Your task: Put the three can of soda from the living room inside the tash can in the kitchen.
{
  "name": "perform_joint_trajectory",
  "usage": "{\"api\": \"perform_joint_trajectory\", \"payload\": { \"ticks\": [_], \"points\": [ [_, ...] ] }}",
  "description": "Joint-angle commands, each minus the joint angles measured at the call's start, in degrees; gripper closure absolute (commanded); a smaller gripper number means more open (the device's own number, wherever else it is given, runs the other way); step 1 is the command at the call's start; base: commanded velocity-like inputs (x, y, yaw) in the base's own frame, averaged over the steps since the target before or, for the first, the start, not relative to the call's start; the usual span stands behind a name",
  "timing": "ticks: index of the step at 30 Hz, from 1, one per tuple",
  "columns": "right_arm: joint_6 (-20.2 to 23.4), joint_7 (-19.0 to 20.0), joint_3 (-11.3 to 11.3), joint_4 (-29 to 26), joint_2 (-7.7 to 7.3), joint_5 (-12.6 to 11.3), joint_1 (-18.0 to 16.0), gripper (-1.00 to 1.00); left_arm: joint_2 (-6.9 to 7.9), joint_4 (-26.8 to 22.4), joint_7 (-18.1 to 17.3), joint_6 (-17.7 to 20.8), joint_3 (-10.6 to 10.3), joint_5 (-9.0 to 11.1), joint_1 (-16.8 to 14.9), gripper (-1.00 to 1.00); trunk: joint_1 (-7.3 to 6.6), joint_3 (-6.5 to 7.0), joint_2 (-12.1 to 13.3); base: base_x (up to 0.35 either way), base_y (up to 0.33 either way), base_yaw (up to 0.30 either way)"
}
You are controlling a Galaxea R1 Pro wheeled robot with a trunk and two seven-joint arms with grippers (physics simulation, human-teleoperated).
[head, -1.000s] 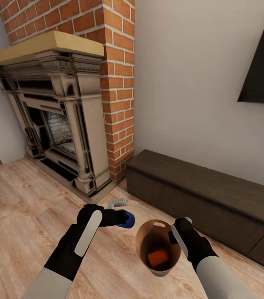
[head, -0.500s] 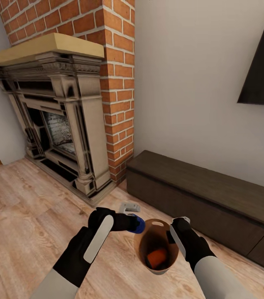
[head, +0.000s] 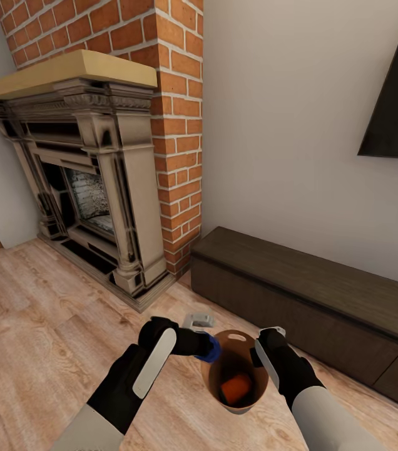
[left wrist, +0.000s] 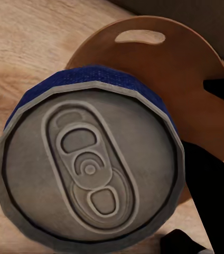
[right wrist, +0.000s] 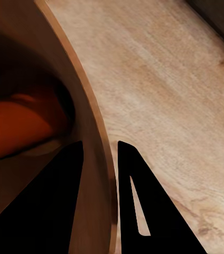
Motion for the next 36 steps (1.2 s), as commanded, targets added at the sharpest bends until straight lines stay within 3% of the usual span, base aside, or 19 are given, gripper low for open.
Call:
{"api": "perform_joint_trajectory", "payload": {
  "ticks": [1,14,27,36],
  "points": [
    [-0.09,0.16,0.01,-0.02,0.07,-0.35,-0.02,1.0,-0.05,0.26,-0.05,0.0,-0.02,0.0,-0.02,1.0,0.0,0.01,0.0,0.0,0.0,0.0],
    [-0.02,0.15,0.22,-0.1,0.58,-0.46,-0.02,1.0,-0.77,5.05,-0.31,-1.74,-0.28,0.0,-0.23,1.0,0.0,0.01,0.0,0.0,0.0,0.0],
    [0.75,-0.13,0.39,-0.53,3.25,-0.61,-0.02,1.0,-0.76,5.45,-0.35,-4.57,-2.22,-0.08,-0.25,1.0,0.0,0.01,0.0,0.0,0.0,0.0],
    [2.94,-0.15,1.19,-1.63,3.76,-0.58,0.01,1.0,-0.82,8.17,-0.32,-6.51,-2.3,-0.17,-0.3,1.0,0.0,0.01,0.0,0.0,0.0,0.0]
  ]
}}
